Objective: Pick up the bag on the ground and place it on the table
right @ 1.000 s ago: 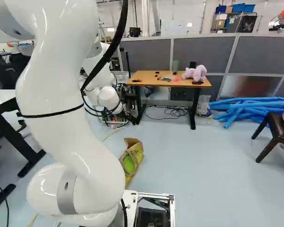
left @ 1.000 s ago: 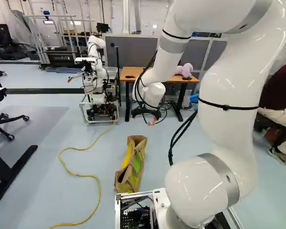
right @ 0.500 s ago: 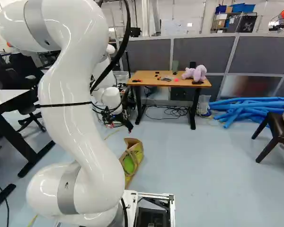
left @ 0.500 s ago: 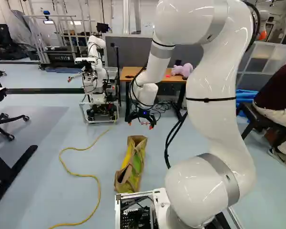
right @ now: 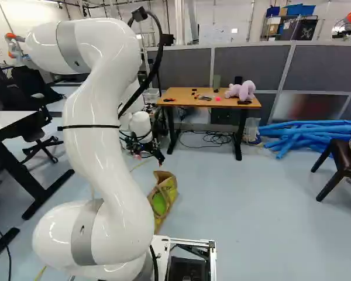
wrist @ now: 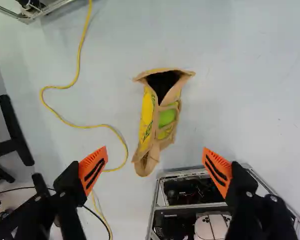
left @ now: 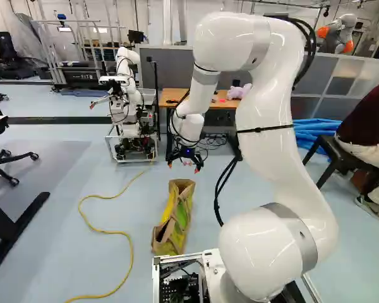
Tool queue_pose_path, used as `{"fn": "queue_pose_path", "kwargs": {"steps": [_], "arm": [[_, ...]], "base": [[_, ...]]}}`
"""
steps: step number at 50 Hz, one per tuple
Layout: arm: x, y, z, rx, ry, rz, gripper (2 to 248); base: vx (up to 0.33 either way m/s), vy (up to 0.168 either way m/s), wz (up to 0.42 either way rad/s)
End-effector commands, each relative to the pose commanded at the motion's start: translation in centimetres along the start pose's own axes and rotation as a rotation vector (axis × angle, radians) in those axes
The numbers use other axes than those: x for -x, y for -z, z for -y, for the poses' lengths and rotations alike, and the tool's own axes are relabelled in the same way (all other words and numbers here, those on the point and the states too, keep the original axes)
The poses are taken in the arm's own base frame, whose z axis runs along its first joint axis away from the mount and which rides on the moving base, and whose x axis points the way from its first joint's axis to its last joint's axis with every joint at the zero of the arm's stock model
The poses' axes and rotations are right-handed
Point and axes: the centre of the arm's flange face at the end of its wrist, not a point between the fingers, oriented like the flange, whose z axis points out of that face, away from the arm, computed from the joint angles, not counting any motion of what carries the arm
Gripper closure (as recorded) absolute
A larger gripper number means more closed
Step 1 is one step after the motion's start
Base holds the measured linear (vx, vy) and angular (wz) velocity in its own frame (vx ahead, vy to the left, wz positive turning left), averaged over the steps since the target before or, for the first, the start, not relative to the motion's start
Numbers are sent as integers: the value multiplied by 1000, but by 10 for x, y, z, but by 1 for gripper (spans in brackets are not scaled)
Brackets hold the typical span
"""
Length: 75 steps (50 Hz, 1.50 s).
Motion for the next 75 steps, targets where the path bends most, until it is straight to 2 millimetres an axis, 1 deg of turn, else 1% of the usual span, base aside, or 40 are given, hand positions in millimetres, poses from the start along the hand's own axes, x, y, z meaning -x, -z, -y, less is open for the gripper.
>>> {"fn": "queue_pose_path", "kwargs": {"steps": [75], "arm": [[-10,-115,-4,52,-8,111,3]], "base": [[0,0,0]]}}
